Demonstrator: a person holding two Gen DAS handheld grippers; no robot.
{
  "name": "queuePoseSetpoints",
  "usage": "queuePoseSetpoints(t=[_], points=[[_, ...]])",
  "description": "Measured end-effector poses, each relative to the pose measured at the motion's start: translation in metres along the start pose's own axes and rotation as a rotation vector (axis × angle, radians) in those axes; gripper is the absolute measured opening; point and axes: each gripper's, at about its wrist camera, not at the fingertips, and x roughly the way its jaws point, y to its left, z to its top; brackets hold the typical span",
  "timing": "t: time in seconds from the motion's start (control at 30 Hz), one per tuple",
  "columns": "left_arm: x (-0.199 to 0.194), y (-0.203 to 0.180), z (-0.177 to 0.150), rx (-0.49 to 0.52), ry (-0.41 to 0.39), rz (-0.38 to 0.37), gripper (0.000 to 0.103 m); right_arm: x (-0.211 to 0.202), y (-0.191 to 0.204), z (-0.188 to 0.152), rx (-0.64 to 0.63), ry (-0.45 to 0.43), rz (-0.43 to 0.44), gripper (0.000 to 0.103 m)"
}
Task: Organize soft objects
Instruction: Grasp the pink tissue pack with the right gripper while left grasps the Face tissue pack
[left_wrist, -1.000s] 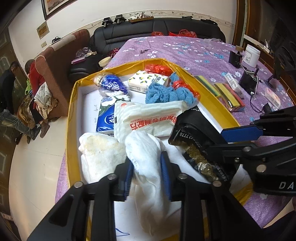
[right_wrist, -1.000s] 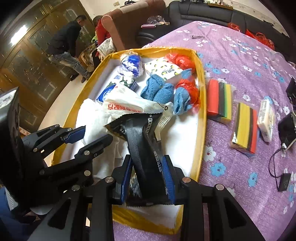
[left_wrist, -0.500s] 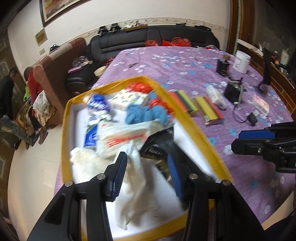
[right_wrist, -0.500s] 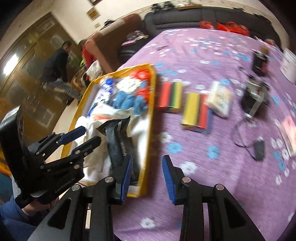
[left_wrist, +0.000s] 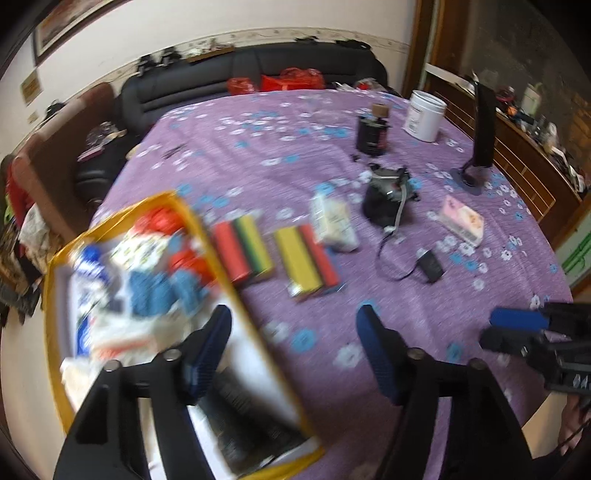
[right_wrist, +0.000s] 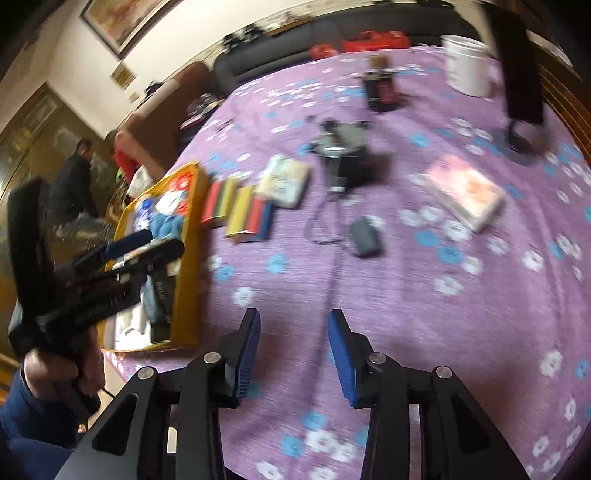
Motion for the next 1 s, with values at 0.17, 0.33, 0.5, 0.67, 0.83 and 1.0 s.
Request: queuePoseSetpoints(t=[0.17, 0.33, 0.5, 0.67, 0.83, 1.0], points=[[0.042, -0.017, 0.036, 0.019, 0.057, 0.016, 0.071, -0.023, -0.04, -0.009, 0.07, -0.023, -0.041, 0.042], [0.09, -0.032, 0.064, 0.051, 0.102, 0.067, 0.071, -0.042, -0.079, -0.024, 0.143, -0.031, -0.085, 0.042], [0.14, -0.046, 0.08, 0.089, 0.16, 0.147, 0.071, -0.056, -0.11, -0.035, 0.191, -0.037, -0.119, 0.042], [0.157, -0.044, 0.089, 0.051, 0.152, 0.121, 0.041, -0.068, -0.128, -0.029, 0.191, -0.047, -0.139, 0.042], [0.149, -0.044, 0.082, 0.014, 0.143, 0.093, 0.037, -0.063, -0.135, 0.0, 0.118, -0.047, -0.131, 0.044], [0.105, -0.047, 0.051, -0.032, 0.125, 0.023, 0.037, -0.04, -0.125, 0.048, -0.086, -0.049, -0.175, 0.067]])
